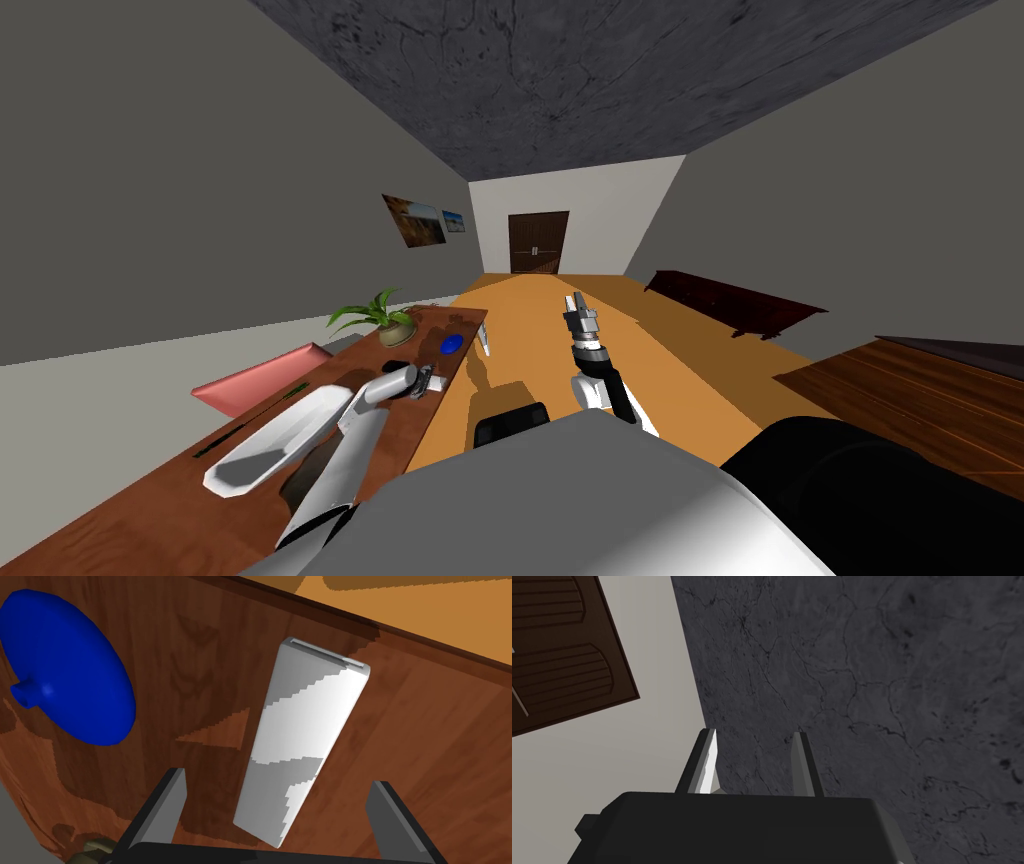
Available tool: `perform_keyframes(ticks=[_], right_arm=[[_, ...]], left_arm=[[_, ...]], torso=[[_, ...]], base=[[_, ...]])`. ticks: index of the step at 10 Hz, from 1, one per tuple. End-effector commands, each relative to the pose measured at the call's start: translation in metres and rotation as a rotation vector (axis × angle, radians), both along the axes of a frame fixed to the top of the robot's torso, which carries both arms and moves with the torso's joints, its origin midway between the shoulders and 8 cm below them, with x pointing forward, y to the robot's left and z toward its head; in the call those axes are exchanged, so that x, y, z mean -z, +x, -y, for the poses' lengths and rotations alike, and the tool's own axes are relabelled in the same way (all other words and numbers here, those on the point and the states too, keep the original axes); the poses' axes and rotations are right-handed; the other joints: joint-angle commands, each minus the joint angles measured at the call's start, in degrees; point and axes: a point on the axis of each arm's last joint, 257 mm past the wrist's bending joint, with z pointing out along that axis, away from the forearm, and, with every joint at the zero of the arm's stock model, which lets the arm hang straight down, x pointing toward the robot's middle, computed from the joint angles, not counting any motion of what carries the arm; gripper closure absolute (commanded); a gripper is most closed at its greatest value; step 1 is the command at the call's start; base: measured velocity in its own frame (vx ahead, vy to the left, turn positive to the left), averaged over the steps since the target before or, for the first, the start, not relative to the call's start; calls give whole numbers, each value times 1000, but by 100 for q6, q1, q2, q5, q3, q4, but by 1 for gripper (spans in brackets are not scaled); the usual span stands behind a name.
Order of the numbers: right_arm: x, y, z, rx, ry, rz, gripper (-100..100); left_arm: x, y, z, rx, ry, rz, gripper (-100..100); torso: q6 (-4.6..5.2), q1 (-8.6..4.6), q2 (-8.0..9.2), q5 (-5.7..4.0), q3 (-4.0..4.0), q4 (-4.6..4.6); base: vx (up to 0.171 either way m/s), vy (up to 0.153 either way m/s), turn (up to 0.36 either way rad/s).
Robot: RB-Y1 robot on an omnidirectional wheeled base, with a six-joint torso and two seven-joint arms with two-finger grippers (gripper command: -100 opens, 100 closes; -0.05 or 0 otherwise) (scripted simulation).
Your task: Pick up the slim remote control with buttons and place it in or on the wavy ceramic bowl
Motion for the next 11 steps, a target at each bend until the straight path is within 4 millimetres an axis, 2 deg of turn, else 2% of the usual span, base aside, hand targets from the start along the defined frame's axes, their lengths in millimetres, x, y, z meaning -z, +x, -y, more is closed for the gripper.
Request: perform_keyframes(ticks=[1,3,7,11], right_arm=[[0,0,0,0,0,0,0],[0,0,0,0,0,0,0],[0,0,0,0,0,0,0],[0,0,0,0,0,0,0]], left_arm=[[9,-13,-3,-2,-9,-64,-100],[16,-23,-6,-4,-17,-113,-100],[32,-55,-13,-9,-47,-266,-100],[39,-77,-17,-12,-67,-356,-100]], torso=[[0,0,0,0,0,0],[1,3,-5,0,-2,0],[1,4,-17,0,-9,-3],[0,8,-7,2,-4,-1]], base=[[47,24,-21],[67,32,-26],[88,35,-36],[75,48,-33]])
